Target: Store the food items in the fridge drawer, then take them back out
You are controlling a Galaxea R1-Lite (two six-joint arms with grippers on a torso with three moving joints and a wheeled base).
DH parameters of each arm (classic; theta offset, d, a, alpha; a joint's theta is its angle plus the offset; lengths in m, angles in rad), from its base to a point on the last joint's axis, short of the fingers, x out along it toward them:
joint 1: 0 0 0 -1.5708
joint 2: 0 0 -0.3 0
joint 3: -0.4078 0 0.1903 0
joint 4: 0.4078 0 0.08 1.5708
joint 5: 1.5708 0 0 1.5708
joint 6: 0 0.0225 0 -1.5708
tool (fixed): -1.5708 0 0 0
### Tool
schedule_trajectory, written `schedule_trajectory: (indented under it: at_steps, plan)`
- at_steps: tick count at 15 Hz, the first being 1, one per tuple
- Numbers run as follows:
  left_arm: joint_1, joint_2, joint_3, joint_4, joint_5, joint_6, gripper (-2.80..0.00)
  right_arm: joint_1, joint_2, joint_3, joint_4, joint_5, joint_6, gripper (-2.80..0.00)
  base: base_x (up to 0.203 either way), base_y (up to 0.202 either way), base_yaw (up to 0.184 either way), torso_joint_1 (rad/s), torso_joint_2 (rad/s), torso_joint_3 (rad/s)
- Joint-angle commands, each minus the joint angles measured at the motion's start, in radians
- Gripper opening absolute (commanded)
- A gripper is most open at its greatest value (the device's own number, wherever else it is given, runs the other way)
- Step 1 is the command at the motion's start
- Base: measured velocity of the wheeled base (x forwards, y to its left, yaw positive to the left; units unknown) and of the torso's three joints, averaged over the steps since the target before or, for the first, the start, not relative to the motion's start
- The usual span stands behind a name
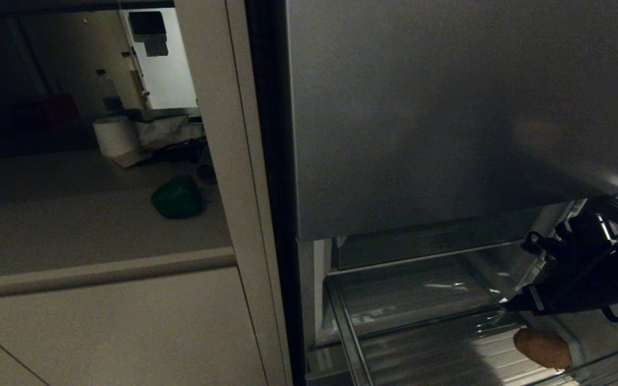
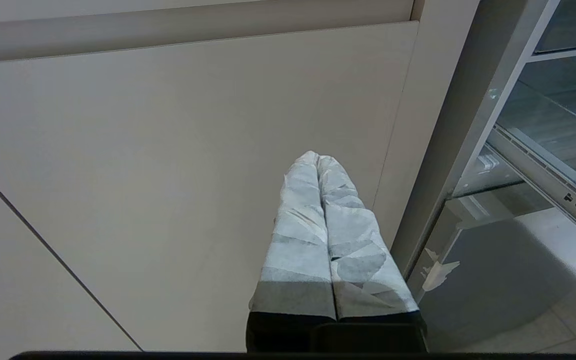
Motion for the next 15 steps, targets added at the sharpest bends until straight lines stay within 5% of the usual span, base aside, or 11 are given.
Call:
schedule_trajectory:
  at_steps: [1,15]
  plan:
    - [0.0,0.001,0.0,0.0,0.0,0.0,-2.8,0.01,0.046,-0.014,0.002,0.006,-0.003,0.0,0.0,0.0,0.0,0.0,0.0,0.0]
    - [0.0,0.001,0.0,0.0,0.0,0.0,-2.8,0.021,0.156,-0.014,0.003,0.0,-0.005,0.0,0.0,0.0,0.0,0.0,0.0,0.0]
